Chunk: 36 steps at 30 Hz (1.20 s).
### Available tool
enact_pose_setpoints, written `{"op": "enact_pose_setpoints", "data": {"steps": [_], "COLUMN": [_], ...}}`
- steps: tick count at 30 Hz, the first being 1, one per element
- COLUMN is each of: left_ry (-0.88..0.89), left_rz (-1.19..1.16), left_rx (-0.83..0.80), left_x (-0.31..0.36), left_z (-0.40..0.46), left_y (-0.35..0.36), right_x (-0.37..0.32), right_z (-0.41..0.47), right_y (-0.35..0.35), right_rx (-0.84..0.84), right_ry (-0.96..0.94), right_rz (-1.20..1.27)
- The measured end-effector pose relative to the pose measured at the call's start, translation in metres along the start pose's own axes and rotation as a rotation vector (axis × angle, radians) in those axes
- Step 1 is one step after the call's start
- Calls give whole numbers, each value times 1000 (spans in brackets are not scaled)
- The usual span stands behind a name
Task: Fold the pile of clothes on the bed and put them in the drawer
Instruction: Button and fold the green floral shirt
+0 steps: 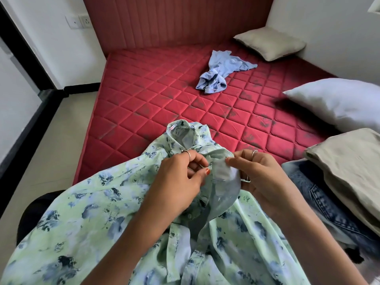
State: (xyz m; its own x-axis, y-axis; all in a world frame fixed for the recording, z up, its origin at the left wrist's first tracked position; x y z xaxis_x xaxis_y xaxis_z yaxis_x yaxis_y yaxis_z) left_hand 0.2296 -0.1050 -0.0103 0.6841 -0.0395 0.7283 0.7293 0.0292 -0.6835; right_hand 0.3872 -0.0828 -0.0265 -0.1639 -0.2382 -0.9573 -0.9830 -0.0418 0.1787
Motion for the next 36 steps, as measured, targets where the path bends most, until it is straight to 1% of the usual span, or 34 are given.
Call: {"op": "enact_pose_setpoints", "data": {"steps": [4, 8, 13, 15, 18, 21, 24, 27, 29, 36], "left_ry": [26, 27, 14, 25, 49, 13, -65, -159, -192, -215], "left_rz": [-13, 45, 156, 151, 97, -12, -208, -444, -584, -762], "left_rx": [14, 11, -66, -44, 43, 95, 112, 102, 89, 61], "left_x": [3, 3, -3, -3, 1, 1, -9, -18, -19, -16], "left_z": [-2, 1, 5, 7, 10, 12, 12, 9, 7, 7], "left_y": [0, 3, 11, 9, 4, 3, 7, 9, 11, 13], "right_x": [4, 6, 4, 2, -1, -1, 0, 2, 4, 4], "right_z": [0, 1, 6, 8, 8, 6, 0, -2, -3, -10], "right_y": [4, 8, 13, 15, 21, 28, 31, 32, 31, 32], "right_rx": [51, 132, 182, 188, 183, 152, 152, 134, 125, 110], "right_ry": [-74, -175, -204, -214, -251, -312, -385, -413, -419, -501], "right_rz": [-71, -184, -162, -161, -214, -283, -365, -352, -321, -336]}}
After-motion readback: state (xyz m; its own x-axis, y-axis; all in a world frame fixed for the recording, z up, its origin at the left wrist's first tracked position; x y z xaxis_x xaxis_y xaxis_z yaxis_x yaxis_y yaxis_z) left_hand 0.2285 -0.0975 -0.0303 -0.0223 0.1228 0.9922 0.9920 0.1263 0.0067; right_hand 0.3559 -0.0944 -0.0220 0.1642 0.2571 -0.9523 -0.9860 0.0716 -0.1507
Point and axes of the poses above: each hand's wrist, its own z-axis towards the middle knuckle, its own y-axis out of the palm, x = y × z, the point moved 4 cm from there along z, towards the middle knuckle, and after that the axes turned 9 degrees about z, right-handed, at the moved point
